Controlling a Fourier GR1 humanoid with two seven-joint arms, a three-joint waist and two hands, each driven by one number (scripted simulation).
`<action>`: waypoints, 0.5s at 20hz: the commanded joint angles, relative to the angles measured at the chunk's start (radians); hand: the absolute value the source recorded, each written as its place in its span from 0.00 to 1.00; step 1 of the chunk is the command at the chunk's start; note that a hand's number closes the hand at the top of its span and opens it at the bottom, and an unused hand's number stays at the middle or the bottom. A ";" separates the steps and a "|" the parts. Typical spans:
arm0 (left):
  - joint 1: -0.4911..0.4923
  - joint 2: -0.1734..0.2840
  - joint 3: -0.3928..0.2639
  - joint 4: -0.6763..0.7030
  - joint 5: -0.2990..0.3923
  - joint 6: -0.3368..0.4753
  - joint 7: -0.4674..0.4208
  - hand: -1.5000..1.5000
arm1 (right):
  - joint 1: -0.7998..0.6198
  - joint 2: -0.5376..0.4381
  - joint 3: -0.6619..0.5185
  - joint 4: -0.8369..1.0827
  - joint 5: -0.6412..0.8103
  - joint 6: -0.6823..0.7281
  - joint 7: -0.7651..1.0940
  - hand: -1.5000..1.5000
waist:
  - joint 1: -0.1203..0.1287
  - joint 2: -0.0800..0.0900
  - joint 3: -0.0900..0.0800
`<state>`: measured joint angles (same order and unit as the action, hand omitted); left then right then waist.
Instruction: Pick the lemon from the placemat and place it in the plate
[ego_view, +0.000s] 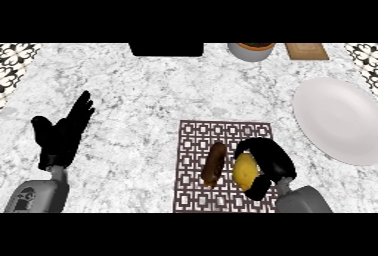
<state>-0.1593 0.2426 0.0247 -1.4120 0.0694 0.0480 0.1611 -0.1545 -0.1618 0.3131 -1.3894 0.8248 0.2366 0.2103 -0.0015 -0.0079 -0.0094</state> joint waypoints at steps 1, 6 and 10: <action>-0.020 -0.007 0.021 -0.001 -0.005 0.002 0.021 0.50 | 0.022 0.071 0.020 0.013 0.014 -0.029 0.013 1.00 | 0.002 0.008 0.009; -0.036 -0.017 0.018 0.015 -0.015 -0.002 0.028 0.50 | -0.236 0.123 -0.104 0.195 -0.009 0.005 0.067 1.00 | 0.008 0.010 0.009; -0.026 -0.023 0.013 0.041 -0.032 -0.008 -0.010 0.50 | -0.365 0.159 -0.140 0.422 0.040 -0.192 0.029 1.00 | 0.016 0.012 0.010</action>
<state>-0.1857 0.2309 0.0461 -1.3770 0.0557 0.0327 0.1520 -0.3997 -0.0383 0.2213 -1.1166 0.8342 0.1567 0.2452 0.0082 0.0000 -0.0034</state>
